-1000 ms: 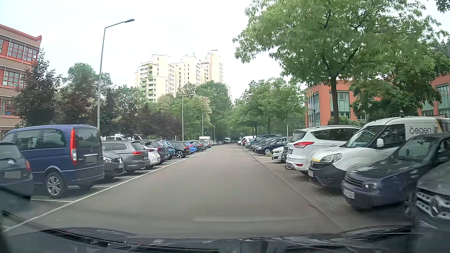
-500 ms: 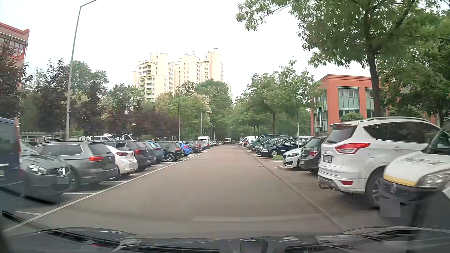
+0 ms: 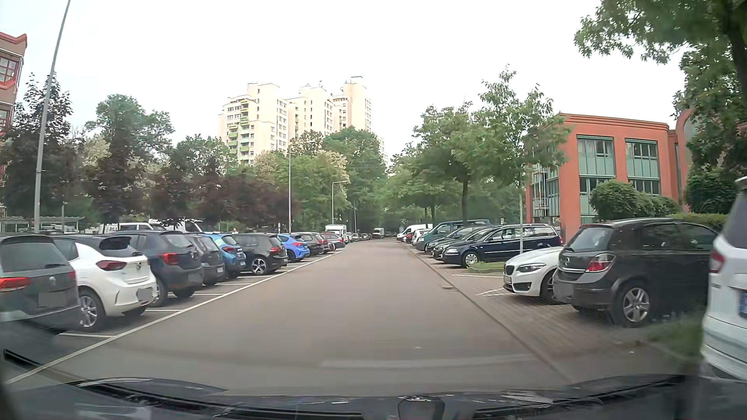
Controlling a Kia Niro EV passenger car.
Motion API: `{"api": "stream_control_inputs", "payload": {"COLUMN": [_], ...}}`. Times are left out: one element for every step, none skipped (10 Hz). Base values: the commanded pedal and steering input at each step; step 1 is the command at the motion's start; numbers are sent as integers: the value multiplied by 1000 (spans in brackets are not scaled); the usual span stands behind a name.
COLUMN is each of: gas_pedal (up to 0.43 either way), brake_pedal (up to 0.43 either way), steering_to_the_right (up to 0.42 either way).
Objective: Follow the waypoints while adhering to traffic rules and regulations
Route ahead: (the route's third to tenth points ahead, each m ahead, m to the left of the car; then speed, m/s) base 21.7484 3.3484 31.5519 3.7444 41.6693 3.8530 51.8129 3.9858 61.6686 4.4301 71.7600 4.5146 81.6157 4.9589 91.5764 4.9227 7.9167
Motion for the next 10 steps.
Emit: {"api": "stream_control_inputs", "payload": {"gas_pedal": [79, 79, 79, 79, 67, 59, 59, 47, 47, 47], "brake_pedal": [0, 0, 0, 0, 0, 0, 0, 0, 0, 0], "steering_to_the_right": [-2, -2, -2, -2, -2, -2, -2, -2, -2, -2]}}
